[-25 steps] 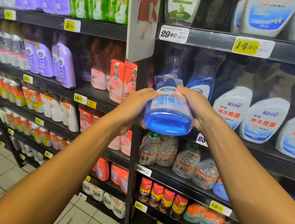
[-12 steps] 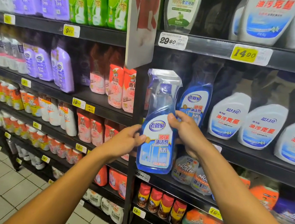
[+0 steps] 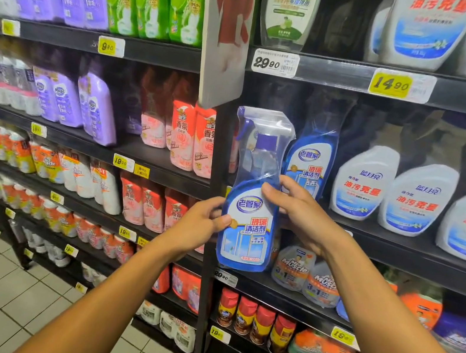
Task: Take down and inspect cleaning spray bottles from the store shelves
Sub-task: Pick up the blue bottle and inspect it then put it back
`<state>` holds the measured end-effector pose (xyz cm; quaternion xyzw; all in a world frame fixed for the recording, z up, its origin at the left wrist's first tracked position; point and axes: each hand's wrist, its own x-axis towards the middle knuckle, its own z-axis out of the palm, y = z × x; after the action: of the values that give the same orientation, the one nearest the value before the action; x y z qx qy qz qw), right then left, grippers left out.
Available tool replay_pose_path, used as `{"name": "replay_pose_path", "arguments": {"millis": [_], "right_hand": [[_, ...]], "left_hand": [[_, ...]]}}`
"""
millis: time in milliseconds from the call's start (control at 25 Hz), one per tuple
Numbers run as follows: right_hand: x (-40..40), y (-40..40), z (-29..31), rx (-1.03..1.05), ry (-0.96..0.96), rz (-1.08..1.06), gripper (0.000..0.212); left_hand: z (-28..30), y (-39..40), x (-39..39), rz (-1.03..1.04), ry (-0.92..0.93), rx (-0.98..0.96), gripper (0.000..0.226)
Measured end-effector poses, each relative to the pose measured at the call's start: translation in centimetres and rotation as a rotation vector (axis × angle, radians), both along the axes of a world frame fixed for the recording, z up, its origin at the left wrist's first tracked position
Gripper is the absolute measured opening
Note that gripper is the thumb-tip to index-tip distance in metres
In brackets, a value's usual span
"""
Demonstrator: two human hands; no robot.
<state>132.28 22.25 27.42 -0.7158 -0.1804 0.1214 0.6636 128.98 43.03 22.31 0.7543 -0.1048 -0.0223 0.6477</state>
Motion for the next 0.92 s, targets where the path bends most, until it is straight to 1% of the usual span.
{"name": "replay_pose_path", "arguments": {"millis": [120, 200, 240, 320, 400, 440, 480, 560, 640, 800, 840, 920], "right_hand": [[0.0, -0.2, -0.1, 0.012, -0.120, -0.010, 0.033], [-0.1, -0.2, -0.4, -0.012, -0.274, -0.049, 0.030], [-0.4, -0.3, -0.7, -0.040, -0.353, -0.061, 0.031], [-1.2, -0.3, -1.2, -0.107, -0.477, -0.049, 0.039], [-1.8, -0.2, -1.8, -0.187, -0.556, -0.015, 0.051], [-1.9, -0.2, -2.0, -0.236, -0.597, -0.018, 0.051], [-2.0, -0.1, -2.2, -0.267, -0.627, -0.013, 0.047], [-2.0, 0.0, -2.5, -0.252, -0.624, 0.017, 0.042], [-2.1, 0.1, -2.3, -0.211, -0.601, 0.021, 0.042], [-2.0, 0.2, -2.0, -0.172, -0.619, 0.021, 0.042], [-1.9, 0.3, -1.9, -0.138, -0.601, 0.029, 0.044], [-1.4, 0.4, -1.9, 0.019, -0.541, -0.014, 0.046]], "left_hand": [[-0.6, 0.1, 0.7, 0.046, -0.075, 0.032, 0.028], [-0.9, 0.2, 1.1, 0.077, -0.170, 0.065, 0.033], [-1.1, 0.3, 1.3, 0.086, -0.233, 0.110, 0.037], [-1.8, 0.8, 1.5, 0.117, -0.365, 0.318, 0.043], [-2.8, 1.3, 1.7, 0.209, -0.466, 0.516, 0.037], [-3.2, 1.3, 1.8, 0.267, -0.514, 0.558, 0.033], [-3.4, 1.3, 1.7, 0.318, -0.562, 0.580, 0.032], [-3.6, 1.1, 1.8, 0.364, -0.659, 0.576, 0.035], [-3.5, 1.0, 1.8, 0.399, -0.687, 0.561, 0.028], [-3.5, 1.3, 1.6, 0.378, -0.640, 0.498, 0.023], [-3.2, 1.4, 1.5, 0.350, -0.618, 0.477, 0.024], [-2.0, 1.4, 1.1, 0.260, -0.542, 0.438, 0.030]]}}
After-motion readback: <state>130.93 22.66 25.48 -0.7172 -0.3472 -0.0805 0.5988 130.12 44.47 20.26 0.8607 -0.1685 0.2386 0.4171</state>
